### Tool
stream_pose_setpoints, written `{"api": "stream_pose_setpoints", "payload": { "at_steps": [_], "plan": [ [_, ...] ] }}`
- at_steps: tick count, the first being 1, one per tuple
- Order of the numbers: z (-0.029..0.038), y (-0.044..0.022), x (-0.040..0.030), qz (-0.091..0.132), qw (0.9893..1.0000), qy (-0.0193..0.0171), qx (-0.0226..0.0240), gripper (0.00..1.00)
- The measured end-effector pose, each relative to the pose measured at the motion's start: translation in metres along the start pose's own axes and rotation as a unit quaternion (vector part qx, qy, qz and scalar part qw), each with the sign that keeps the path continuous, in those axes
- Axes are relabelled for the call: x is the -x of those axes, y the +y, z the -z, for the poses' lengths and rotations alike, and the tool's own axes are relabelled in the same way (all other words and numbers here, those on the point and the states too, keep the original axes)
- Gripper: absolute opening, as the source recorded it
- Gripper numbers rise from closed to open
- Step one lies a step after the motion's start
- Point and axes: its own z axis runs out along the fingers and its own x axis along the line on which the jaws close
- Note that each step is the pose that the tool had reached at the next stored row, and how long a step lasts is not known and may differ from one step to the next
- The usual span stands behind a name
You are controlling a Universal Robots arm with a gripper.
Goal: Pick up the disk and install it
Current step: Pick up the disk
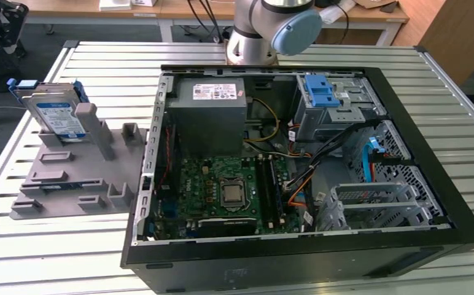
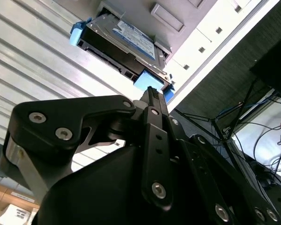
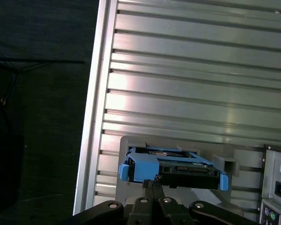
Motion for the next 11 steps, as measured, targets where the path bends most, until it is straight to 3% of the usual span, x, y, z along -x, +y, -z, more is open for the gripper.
{"api": "stream_pose_setpoints", "payload": {
  "at_steps": [11],
  "plan": [
    [0.0000, 0.0000, 0.0000, 0.025, 0.9997, 0.0011, 0.0001, 0.11]
  ]
}}
